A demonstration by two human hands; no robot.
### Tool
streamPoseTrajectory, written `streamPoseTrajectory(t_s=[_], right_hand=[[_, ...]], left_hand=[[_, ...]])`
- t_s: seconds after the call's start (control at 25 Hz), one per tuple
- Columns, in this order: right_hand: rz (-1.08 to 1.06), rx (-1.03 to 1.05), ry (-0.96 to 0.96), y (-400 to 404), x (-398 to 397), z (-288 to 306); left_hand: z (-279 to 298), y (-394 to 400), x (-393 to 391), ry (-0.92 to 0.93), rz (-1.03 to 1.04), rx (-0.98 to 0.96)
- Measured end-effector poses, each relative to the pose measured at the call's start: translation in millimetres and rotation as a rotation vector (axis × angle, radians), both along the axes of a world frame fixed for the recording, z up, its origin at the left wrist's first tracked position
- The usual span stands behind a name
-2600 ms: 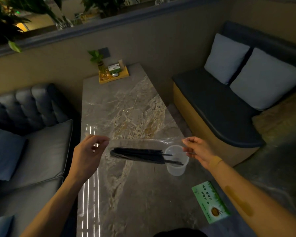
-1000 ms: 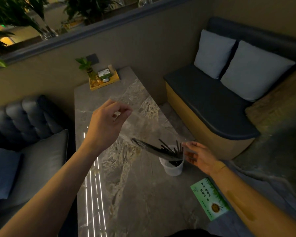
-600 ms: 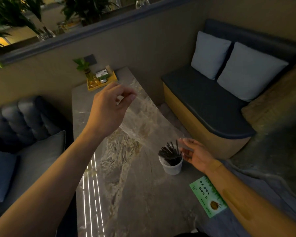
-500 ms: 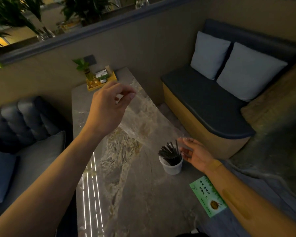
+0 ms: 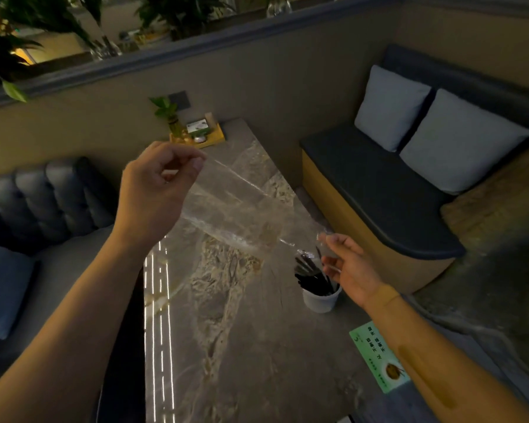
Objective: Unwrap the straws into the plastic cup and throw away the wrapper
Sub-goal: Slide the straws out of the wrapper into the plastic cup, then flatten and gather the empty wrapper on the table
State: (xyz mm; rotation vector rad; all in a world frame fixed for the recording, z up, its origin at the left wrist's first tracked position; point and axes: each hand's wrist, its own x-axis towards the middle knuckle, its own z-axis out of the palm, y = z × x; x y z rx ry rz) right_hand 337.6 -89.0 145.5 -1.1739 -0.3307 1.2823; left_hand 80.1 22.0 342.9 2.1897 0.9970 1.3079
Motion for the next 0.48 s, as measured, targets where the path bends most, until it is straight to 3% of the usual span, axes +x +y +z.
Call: streamPoseTrajectory(t_s=[0.28, 0.48], right_hand=[[0.115, 0.134, -0.171, 21, -47, 8], [0.285, 0.041, -0.218, 33, -95, -10]], left_hand=[[-74, -11, -116, -0.299, 0.224, -0.373], [-174, -53, -181, -0.437, 0.483, -0.608]])
